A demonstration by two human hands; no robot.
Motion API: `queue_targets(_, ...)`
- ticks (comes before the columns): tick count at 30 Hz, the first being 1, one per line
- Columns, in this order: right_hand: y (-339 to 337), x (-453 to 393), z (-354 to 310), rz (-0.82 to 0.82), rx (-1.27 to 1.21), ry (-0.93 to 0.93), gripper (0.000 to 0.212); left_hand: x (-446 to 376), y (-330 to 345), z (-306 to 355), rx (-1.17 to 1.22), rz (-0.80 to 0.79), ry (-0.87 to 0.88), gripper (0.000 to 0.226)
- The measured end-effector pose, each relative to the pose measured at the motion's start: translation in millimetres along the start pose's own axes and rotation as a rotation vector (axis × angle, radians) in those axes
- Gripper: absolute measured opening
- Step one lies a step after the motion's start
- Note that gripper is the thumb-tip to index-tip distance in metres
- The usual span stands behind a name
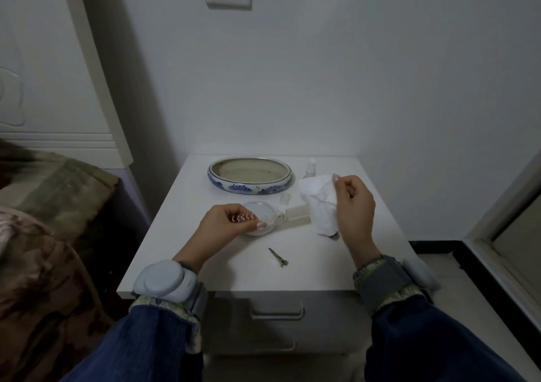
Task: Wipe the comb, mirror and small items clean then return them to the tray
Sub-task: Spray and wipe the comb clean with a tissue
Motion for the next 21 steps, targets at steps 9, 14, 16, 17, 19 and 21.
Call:
queue_targets(9,12.8,-0.8,13.2,-0.222,0.038,0.195,0.019,1.6,-5.3,6.6,0.164,0.046,0.043,0.010)
queue_targets(14,9.1,-2.0,9.9,-0.135,-0.054,0.202,0.015,1.5,-16.0,8.8,0.405,0.176,0.073,0.006)
queue_targets(16,4.7,-3.2,9.7,-0.086,-0.077,0.204,0.012,0.9,-20.0,9.4,0.422,0.233,0.105,0.006)
queue_targets(17,6.5,-3.4,10.4,-0.116,-0.077,0.216,0.011,0.2,-20.2,9.4,0.395,0.242,0.115,0.007)
queue_targets(19,19.0,2.0,9.7,-0.284,-0.107,0.246,0.014,-1.1,-16.6,8.2,0.317,0.217,0.120,0.007)
queue_targets(21,34.3,12.1,6.4,-0.471,-0.141,0.253,0.015,-2.6,-9.5,6.8,0.297,0.163,0.106,0.007)
Point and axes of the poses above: each hand's wrist, its own x-axis away from the middle knuckle, its own y-axis out of the palm, z = x × y, the point moved 6 cm from there along -x, towards the middle knuckle
